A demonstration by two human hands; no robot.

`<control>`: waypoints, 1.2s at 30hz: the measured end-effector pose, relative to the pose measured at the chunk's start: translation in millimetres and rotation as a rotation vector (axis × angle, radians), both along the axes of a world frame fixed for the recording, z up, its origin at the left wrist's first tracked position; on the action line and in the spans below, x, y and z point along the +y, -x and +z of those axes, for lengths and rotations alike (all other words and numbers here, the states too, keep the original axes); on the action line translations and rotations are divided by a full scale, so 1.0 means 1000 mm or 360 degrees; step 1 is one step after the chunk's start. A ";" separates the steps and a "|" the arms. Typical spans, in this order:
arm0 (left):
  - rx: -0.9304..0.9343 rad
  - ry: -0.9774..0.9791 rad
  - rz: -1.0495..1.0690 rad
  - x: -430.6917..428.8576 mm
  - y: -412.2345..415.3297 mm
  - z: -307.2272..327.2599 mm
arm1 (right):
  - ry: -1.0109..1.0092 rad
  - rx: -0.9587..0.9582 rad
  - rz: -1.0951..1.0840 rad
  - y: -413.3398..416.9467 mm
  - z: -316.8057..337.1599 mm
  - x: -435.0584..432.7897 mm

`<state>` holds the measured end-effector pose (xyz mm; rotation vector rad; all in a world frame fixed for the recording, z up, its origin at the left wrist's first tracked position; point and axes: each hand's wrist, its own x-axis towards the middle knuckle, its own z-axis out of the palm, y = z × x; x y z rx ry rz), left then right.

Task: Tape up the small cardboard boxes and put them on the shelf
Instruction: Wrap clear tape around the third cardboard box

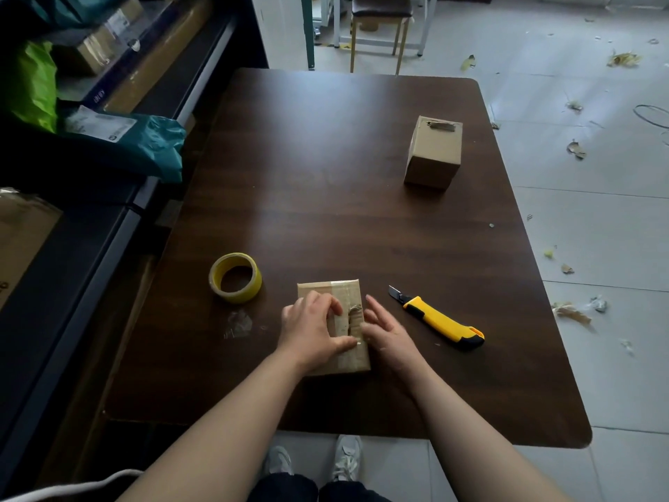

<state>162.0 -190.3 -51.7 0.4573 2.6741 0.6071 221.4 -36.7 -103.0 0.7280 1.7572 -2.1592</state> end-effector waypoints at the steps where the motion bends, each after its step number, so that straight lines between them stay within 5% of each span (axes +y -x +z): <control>1: -0.0010 0.0009 -0.0009 0.000 0.000 0.000 | -0.0266 0.0090 0.0036 0.006 0.008 0.002; 5: -0.0027 -0.0007 -0.0044 -0.003 0.002 0.001 | -0.1285 0.0404 0.0445 0.025 0.033 0.011; 8: -0.0037 -0.0019 -0.0081 -0.005 0.002 0.000 | -0.1579 0.0404 0.0690 0.033 0.043 0.016; 19: 0.0002 0.0100 -0.0299 -0.012 0.009 0.016 | -0.1610 0.0320 0.0719 0.031 0.047 0.008; 27: 0.0063 -0.0006 0.0115 -0.010 -0.030 0.018 | -0.1829 0.0200 0.0904 0.032 0.053 0.002; 36: 0.0059 0.0123 0.0189 -0.009 -0.040 0.019 | -0.1788 -0.0041 0.0626 -0.008 0.053 -0.020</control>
